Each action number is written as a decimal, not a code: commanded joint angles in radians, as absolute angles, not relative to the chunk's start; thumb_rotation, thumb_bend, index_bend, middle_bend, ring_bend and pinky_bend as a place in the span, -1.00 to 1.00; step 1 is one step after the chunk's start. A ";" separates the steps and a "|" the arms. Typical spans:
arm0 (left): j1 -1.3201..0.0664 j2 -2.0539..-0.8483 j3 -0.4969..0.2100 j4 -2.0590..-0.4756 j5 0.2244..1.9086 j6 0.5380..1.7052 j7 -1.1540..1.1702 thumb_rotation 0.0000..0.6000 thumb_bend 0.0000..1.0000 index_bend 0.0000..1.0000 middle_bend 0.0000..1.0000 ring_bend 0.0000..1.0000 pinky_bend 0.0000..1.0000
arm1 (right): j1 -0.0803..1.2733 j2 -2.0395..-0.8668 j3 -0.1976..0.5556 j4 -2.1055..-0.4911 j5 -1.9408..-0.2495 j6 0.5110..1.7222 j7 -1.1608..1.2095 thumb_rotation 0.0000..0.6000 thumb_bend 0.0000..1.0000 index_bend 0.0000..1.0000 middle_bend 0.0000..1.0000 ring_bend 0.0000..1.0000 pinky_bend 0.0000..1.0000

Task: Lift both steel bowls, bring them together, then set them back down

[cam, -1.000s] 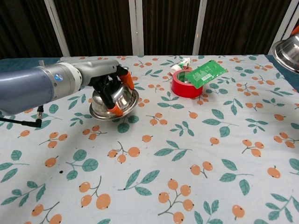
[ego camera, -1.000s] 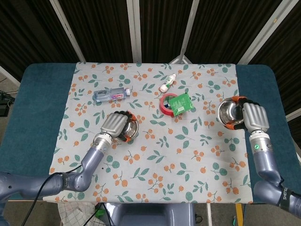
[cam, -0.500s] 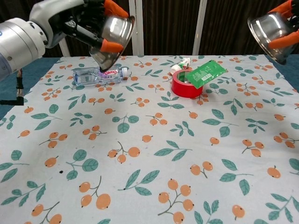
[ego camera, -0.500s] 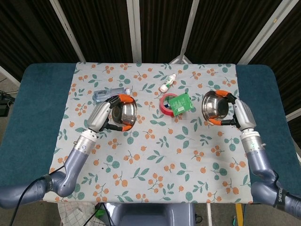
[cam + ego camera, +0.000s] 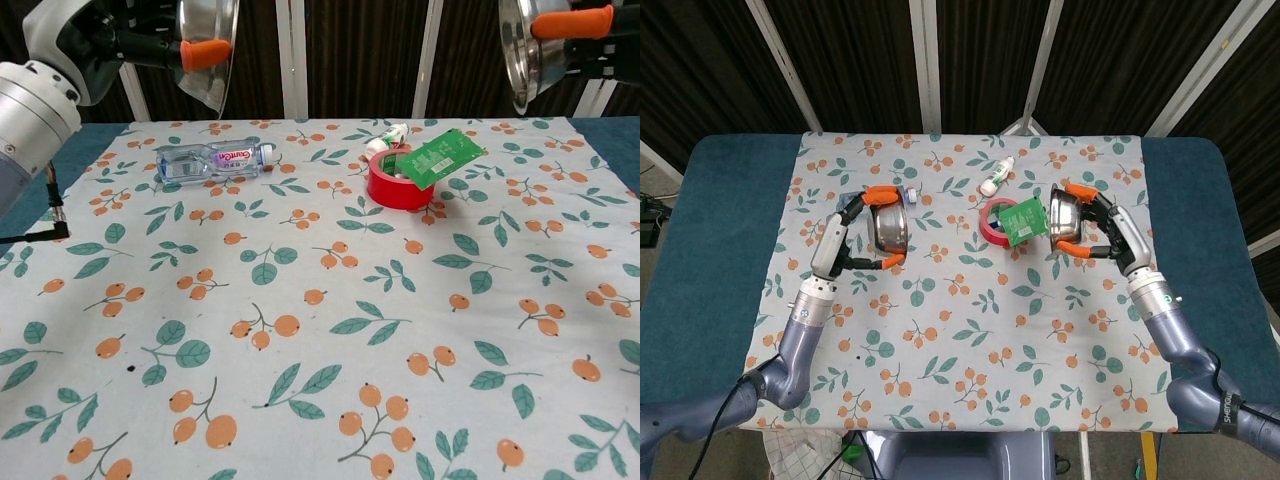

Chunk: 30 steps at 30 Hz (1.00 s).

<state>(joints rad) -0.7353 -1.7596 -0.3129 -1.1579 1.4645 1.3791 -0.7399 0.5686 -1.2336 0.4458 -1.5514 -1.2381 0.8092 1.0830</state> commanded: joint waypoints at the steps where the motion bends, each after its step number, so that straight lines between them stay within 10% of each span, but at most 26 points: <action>1: -0.744 -1.789 -0.312 -1.129 1.479 1.398 -0.764 1.00 -0.99 -0.33 -0.52 -0.53 -0.09 | 0.579 -1.250 0.456 -1.542 -1.292 0.798 1.153 1.00 -0.75 -0.32 -0.36 -0.21 -0.52; 30: -0.792 -2.050 -0.308 -0.826 1.548 1.579 -0.967 1.00 -0.99 -0.30 -0.51 -0.53 -0.09 | 0.638 -1.354 0.433 -1.660 -1.180 0.864 0.998 1.00 -0.75 -0.28 -0.36 -0.21 -0.52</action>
<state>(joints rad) -0.7869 -2.0426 -0.3078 -0.8322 1.5434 1.5731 -0.9608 0.6294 -1.3372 0.4320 -1.6430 -1.2091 0.8578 1.0280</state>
